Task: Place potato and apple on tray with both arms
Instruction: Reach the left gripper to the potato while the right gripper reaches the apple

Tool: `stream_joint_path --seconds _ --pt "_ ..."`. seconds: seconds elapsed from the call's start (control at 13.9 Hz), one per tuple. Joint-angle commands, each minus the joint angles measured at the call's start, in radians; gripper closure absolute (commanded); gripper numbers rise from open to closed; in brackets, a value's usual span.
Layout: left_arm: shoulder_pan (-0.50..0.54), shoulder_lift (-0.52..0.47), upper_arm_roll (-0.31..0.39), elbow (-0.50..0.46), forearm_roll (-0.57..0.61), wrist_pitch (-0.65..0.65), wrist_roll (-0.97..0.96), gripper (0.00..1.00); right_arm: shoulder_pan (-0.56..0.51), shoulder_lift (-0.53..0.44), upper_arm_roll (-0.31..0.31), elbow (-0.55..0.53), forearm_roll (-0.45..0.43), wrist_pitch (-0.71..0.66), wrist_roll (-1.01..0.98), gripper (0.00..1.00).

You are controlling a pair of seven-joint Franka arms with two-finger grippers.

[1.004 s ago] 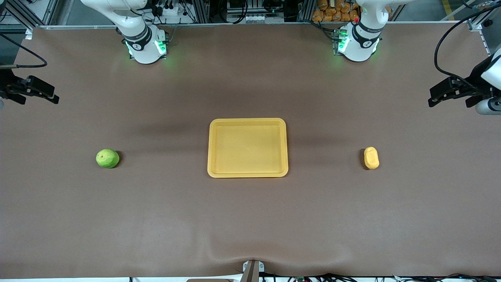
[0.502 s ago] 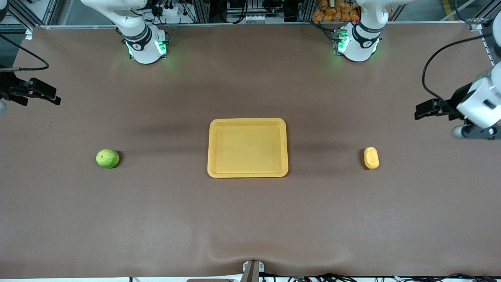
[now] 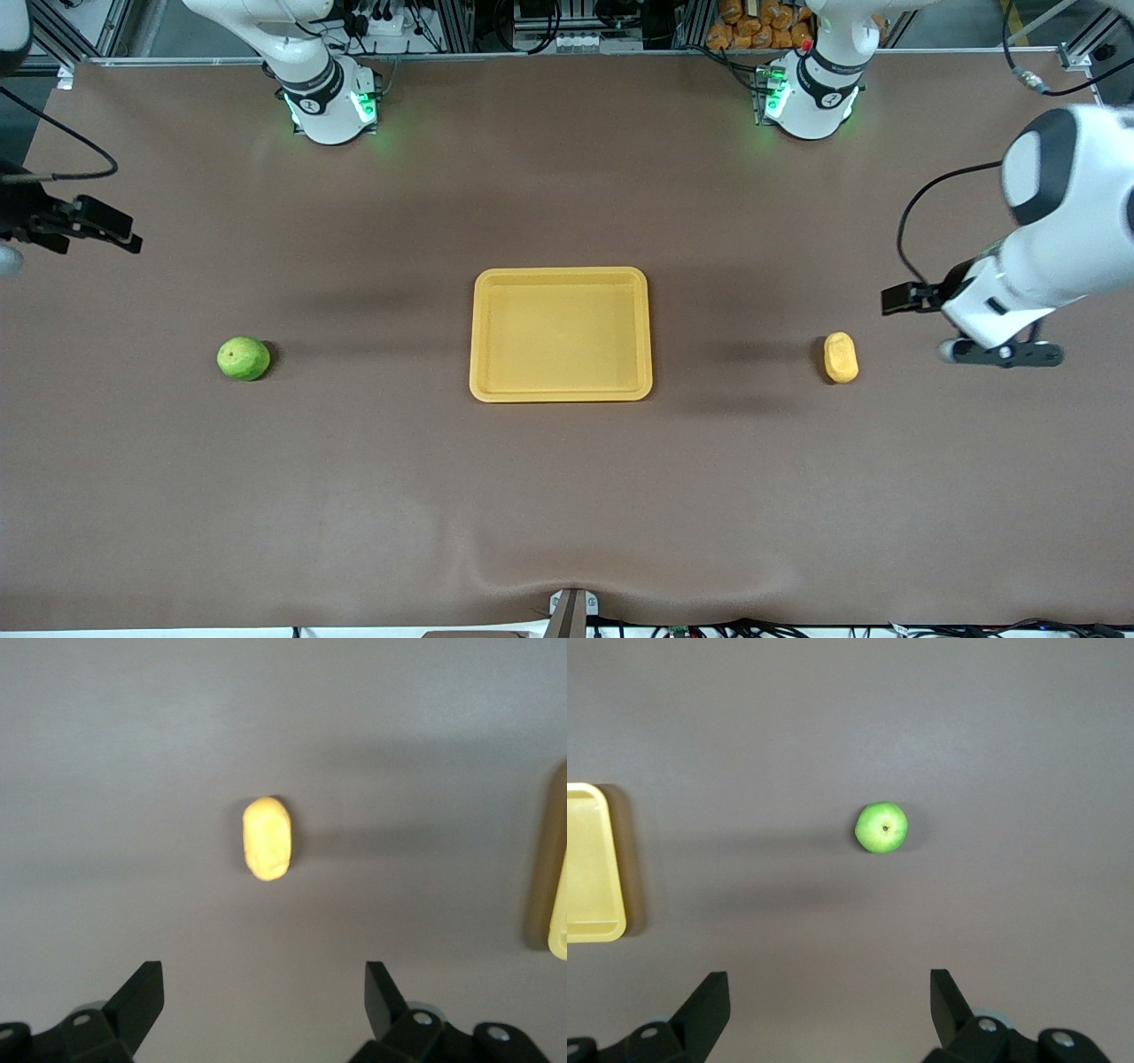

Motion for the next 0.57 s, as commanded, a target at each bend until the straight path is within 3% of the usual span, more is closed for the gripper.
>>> stream_joint_path --seconds 0.0,0.5 --pt "-0.008 0.054 -0.001 -0.056 -0.007 0.109 -0.025 0.00 -0.012 -0.008 0.006 -0.071 -0.018 0.073 0.001 0.00" --pt "0.000 0.243 0.000 -0.138 -0.008 0.353 -0.126 0.00 -0.012 -0.003 0.006 -0.261 -0.038 0.333 -0.002 0.00"
